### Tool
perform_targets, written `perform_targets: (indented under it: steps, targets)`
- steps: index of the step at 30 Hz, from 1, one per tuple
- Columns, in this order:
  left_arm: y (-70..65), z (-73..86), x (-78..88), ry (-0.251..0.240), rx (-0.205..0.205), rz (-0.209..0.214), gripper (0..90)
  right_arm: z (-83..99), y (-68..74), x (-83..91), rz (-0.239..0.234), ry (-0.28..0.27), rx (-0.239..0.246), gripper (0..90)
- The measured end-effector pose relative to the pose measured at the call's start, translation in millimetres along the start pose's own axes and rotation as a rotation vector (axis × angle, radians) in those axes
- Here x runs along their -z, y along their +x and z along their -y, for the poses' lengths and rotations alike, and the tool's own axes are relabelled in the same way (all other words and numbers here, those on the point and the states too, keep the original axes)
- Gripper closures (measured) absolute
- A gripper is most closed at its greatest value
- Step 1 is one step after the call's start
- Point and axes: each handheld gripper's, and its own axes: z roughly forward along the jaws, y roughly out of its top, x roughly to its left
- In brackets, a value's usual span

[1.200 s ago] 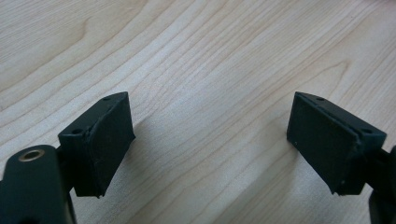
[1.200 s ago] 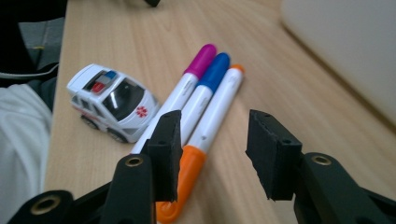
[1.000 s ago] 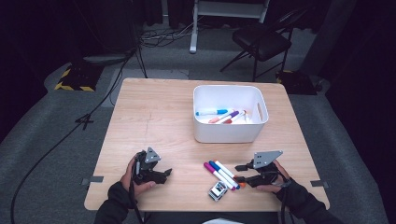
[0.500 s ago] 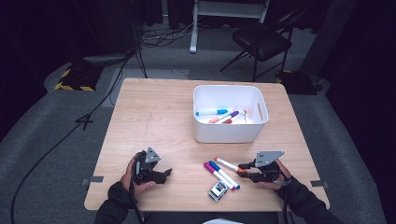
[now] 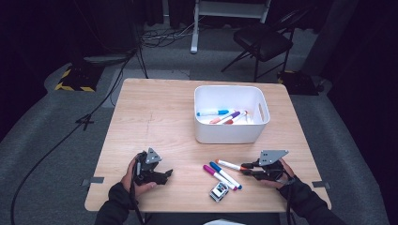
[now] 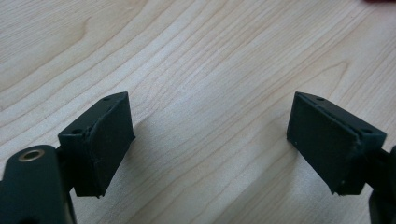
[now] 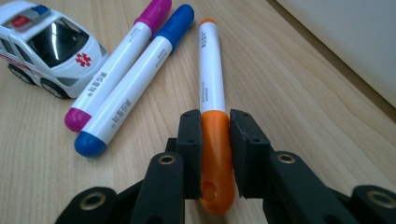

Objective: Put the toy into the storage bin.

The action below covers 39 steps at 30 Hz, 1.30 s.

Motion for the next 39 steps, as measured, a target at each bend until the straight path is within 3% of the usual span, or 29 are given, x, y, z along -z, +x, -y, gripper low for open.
perform_targets:
  steps: [1,2,7,8,10,11,12,13,16,18,30,39]
  targets:
    - [0.0,0.0,0.0,0.0,0.0,0.0,15.0,0.0,-2.4,1.1,0.0,-0.006,0.02,75.2]
    - [0.0,0.0,0.0,-0.001,-0.001,0.0,15.0,-0.4,-1.2,2.8,0.01,-0.001,0.006,75.2]
    - [0.1,-0.1,0.2,0.0,-0.003,-0.003,15.0,-1.8,-4.1,8.2,0.04,-0.006,0.037,75.2]
    - [-0.1,0.0,0.0,0.001,0.001,0.001,15.0,-2.4,-3.1,9.1,0.034,-0.011,0.018,75.2]
    - [0.2,-0.1,0.2,0.0,-0.004,-0.003,14.9,-4.7,-4.9,13.1,0.039,-0.018,0.038,75.2]
    - [0.0,0.0,0.1,0.0,0.0,-0.001,14.9,-6.2,-4.2,14.4,0.037,-0.032,0.025,75.2]
    - [0.0,0.0,0.1,0.0,0.0,0.0,15.0,-8.2,-6.9,16.7,0.032,-0.046,0.05,75.2]
    - [0.0,0.0,0.1,0.001,0.001,0.0,15.0,-10.0,-6.2,18.6,0.031,-0.047,0.034,75.2]
    - [0.0,0.0,0.0,0.0,0.0,-0.001,15.0,-17.2,-12.0,25.7,-0.013,-0.074,0.047,75.2]
    - [0.2,-0.1,0.2,0.0,-0.004,-0.004,14.9,-23.1,-14.2,29.8,-0.016,-0.081,0.06,75.2]
    - [0.0,0.0,0.0,0.001,0.0,-0.001,14.9,-53.9,-18.3,53.7,0.006,-0.09,0.159,75.2]
    - [0.0,0.0,0.1,0.001,0.0,-0.001,14.9,-79.1,-24.7,76.9,0.023,-0.126,0.194,75.2]
